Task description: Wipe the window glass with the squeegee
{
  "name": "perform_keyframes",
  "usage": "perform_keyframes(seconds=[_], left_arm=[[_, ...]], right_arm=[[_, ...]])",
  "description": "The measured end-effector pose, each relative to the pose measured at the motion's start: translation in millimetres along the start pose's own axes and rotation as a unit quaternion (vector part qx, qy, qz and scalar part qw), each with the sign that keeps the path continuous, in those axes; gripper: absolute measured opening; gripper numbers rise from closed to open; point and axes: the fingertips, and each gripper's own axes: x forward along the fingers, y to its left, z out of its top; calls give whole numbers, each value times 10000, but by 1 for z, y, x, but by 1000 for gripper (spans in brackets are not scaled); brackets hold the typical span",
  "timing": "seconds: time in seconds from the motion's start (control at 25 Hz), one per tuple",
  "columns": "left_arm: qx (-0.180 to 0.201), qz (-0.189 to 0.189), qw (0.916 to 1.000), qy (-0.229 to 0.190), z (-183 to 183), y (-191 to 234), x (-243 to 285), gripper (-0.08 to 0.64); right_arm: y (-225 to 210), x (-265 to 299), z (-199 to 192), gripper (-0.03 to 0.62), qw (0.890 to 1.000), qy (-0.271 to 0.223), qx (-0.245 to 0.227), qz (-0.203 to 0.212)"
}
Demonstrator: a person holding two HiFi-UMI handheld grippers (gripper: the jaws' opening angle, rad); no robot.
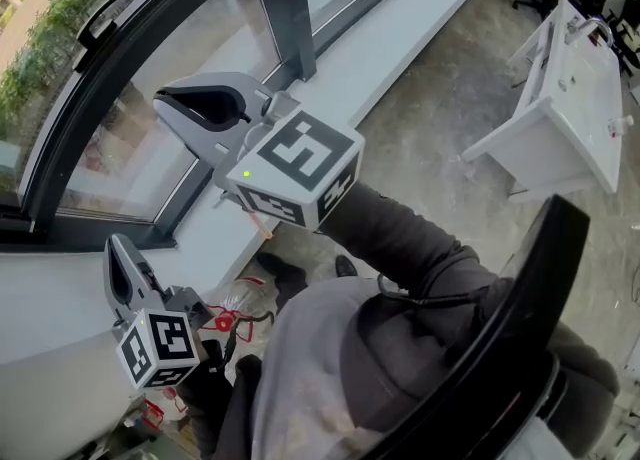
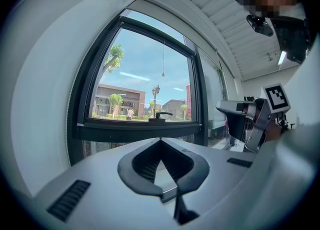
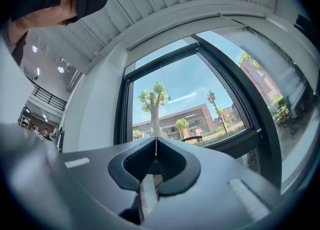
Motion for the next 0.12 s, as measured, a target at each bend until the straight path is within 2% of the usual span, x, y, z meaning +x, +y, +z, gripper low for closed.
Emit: perform_keyframes(seconds=[0.12], left_arm=[[14,-25,10000,3,1,-6,0,-5]], right_arm=[[-2,-4,3,11,10000,-7,0,0]])
